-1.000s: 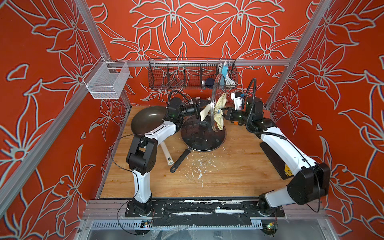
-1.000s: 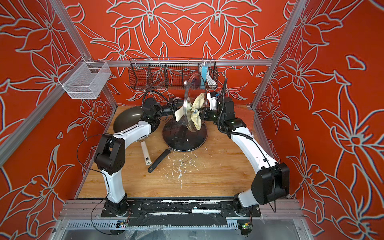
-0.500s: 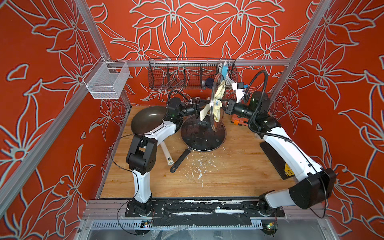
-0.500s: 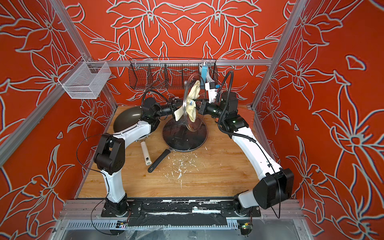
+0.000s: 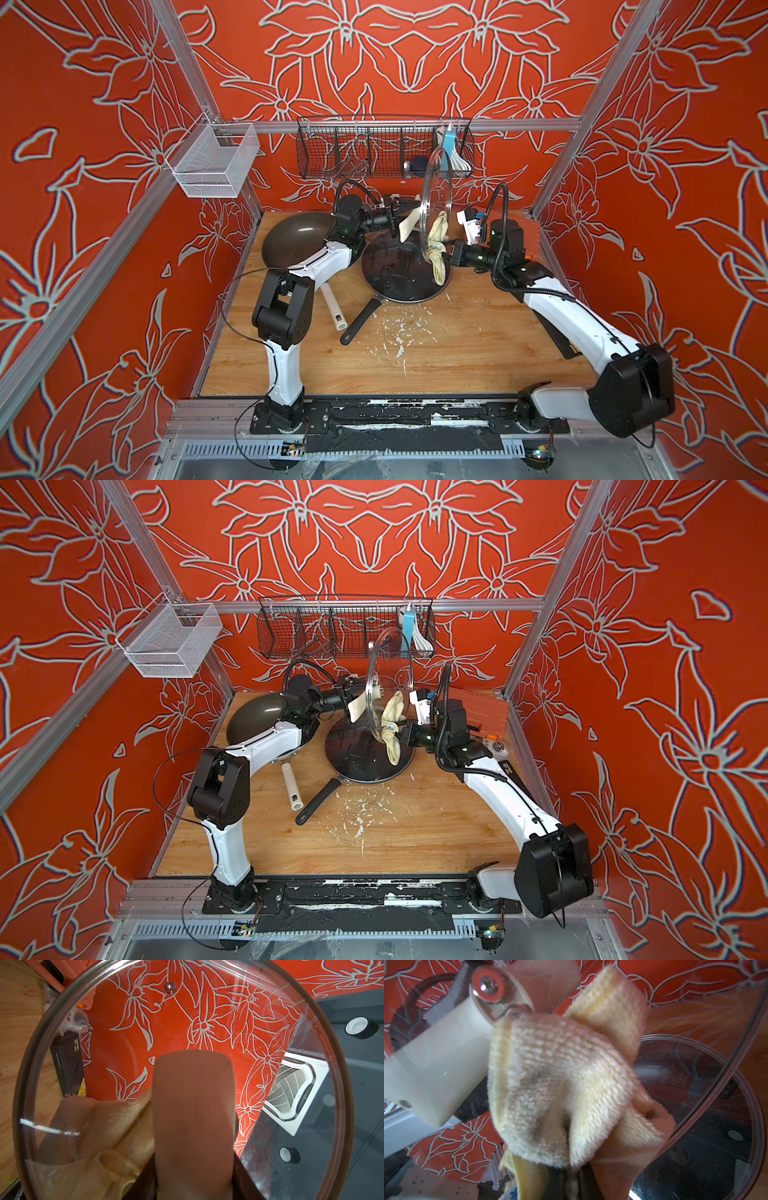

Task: Wipe the pot lid with a cloth
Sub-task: Wipe the pot lid.

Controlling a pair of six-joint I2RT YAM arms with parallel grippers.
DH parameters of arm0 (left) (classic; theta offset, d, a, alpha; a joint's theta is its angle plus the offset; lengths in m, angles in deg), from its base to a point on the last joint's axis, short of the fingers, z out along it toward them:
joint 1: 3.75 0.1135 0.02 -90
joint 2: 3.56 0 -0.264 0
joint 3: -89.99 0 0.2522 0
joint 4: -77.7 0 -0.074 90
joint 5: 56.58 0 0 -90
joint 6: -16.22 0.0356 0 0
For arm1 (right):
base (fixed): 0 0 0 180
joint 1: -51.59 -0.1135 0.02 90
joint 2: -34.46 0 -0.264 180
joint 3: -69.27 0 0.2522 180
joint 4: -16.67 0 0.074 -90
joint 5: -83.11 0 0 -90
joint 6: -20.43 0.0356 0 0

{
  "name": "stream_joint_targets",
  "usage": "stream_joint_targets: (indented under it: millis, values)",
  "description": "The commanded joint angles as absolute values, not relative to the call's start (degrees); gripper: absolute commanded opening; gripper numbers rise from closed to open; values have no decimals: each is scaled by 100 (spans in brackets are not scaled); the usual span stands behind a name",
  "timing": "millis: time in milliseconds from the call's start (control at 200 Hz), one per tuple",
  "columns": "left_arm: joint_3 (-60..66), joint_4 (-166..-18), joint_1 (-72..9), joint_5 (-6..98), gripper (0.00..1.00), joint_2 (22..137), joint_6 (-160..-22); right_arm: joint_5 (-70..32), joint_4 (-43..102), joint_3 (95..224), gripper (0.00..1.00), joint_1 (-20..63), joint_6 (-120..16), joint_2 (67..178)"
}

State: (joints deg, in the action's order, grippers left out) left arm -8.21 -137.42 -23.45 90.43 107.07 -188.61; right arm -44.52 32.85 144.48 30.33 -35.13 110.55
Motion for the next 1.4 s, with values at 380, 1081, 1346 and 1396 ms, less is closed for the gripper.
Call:
stream_joint_targets:
  millis: [380, 1081, 1346, 1396]
  values:
    - [-1104, -12416, -2326, 8984, 0, 9466, -16535, -3800, 3824, 16235, 0, 2967, -3865, 10557]
    - [-1298, -7941, -2335, 6199, 0, 7640, -10661, -2346, 5568, 17259, 0, 2902, -5928, 10144]
    - [-1597, -8311, -2365, 6557, 0, 7853, -11146, -2336, 5573, 17436, 0, 2887, -5969, 10122]
    - [-1622, -8251, -2394, 6343, 0, 7863, -10854, -2375, 5571, 17480, 0, 2882, -5963, 10134]
